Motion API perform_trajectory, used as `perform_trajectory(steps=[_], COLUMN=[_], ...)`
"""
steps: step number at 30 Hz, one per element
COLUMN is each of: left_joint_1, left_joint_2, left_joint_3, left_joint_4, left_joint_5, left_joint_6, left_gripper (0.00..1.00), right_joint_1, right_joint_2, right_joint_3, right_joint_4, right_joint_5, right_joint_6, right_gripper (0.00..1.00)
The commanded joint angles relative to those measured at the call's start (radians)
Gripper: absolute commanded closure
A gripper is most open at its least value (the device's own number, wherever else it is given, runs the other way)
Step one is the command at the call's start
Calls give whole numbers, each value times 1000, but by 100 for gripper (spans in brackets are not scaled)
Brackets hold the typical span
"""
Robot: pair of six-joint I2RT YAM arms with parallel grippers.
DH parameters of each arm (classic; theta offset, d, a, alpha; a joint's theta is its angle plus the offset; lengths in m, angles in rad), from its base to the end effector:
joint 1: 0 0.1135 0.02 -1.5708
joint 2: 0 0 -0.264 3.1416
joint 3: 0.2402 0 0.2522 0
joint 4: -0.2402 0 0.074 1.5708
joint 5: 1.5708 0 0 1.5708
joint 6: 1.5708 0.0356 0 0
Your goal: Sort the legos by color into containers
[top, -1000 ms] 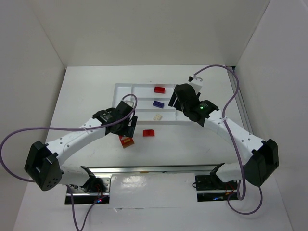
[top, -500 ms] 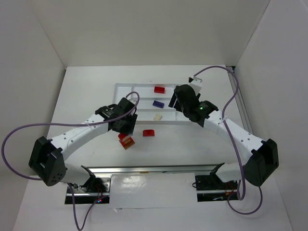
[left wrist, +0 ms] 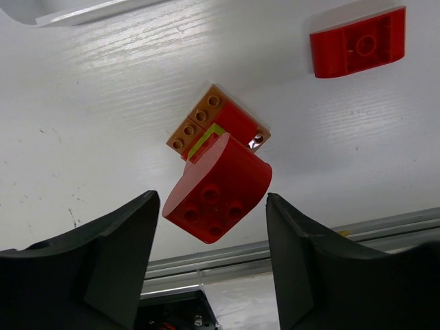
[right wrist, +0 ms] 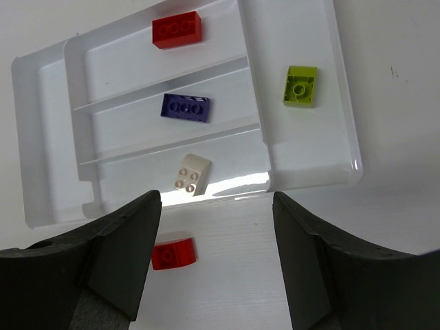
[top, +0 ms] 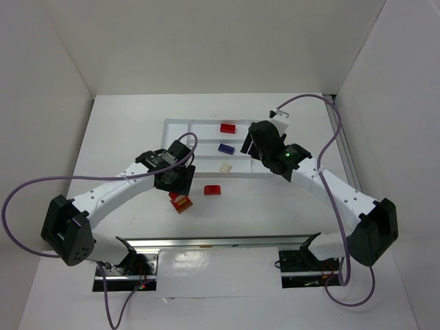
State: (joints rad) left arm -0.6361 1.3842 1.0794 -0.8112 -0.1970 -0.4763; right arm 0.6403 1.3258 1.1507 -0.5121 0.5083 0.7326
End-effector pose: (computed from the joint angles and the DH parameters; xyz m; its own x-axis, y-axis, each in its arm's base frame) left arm 0.2218 -0.1551 0.2588 -0.8776 0.0892 -0.4710 0.1250 0.9911 -0.0451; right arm 0.2420 0.1587 0.3194 -0.5255 0.3371 -0.7812 0.1765 0.9414 0.2875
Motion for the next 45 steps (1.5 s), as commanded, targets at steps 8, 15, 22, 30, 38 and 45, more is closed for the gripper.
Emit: perform_trajectory(steps=[8,15,22,30,38,45], left_joint_1=[3,3,3,3,3,33], left_joint_2=[1,22,32,32,-26,-126], left_joint_3=[-6,-16,-16,-16,46,302], left_joint_4=[-11,0,20,20,0,0], left_joint_5=[44,36,36,65,109,267], left_joint_6=[-2,-12,-12,8,27,99], left_gripper=[28,29,44,65,100,100], right_joint_1=[-7,-7,-7,-7,-16,-34], right_joint_2=[-27,-17,-17,-17,-97,-247], right_joint_3=[1,1,1,-29,-163,-259], right_joint_4=[-12,-12,-12,20,266,331], right_joint_5=[13,13,13,-25,-416,-671], right_joint_6=[8,8,8,-2,-156,-174], right_gripper=[27,27,27,27,23,25])
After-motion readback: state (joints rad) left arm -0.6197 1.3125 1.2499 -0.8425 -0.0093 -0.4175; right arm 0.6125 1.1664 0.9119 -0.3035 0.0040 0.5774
